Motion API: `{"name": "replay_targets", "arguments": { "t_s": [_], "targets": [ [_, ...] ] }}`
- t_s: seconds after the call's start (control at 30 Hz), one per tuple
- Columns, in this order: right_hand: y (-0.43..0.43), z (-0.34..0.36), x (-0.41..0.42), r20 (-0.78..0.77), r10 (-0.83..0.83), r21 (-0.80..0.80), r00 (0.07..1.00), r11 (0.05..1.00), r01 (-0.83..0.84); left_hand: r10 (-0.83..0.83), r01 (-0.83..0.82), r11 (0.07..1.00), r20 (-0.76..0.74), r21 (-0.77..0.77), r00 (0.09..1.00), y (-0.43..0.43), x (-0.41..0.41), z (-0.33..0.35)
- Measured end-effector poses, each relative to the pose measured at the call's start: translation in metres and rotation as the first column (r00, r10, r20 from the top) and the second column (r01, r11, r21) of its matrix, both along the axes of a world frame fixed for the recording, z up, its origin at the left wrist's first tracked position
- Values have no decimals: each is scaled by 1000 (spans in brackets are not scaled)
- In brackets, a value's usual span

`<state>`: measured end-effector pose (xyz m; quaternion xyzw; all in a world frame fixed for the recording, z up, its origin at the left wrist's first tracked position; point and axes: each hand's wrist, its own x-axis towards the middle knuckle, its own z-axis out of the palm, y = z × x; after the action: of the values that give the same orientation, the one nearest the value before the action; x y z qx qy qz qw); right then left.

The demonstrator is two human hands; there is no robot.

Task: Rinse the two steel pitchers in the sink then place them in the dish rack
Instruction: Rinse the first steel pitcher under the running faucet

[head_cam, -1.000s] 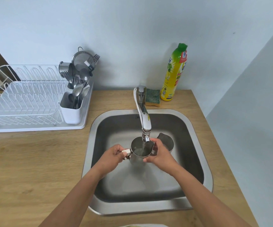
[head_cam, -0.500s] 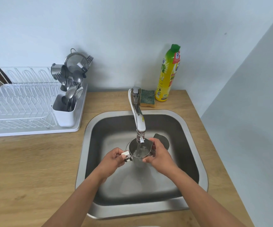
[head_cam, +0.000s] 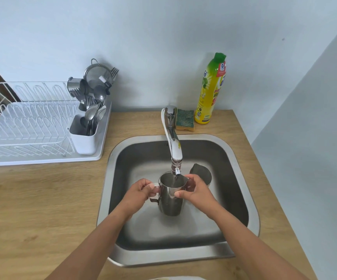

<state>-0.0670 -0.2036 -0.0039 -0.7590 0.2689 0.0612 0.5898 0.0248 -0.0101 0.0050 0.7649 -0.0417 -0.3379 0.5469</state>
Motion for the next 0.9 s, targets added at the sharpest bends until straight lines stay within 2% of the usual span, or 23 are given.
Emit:
{"name": "replay_targets", "arguments": {
  "t_s": [0.2,0.27,0.7,0.9],
  "targets": [
    [1,-6,-3,-57,-73,312,996,946,87,76,-74,996,-42,46,996,-4,3,0],
    [1,-5,-1,-83,-64,341,994,936,89,107,-104,993,-52,63,993,-5,6,0],
    [8,-1,15,-292,-54,292,955,946,143,111,-71,986,-277,152,954,-1,18,-1],
    [7,4,18,-349,-46,254,936,957,142,104,-46,982,-317,185,943,-1,18,-7]
  ]
}}
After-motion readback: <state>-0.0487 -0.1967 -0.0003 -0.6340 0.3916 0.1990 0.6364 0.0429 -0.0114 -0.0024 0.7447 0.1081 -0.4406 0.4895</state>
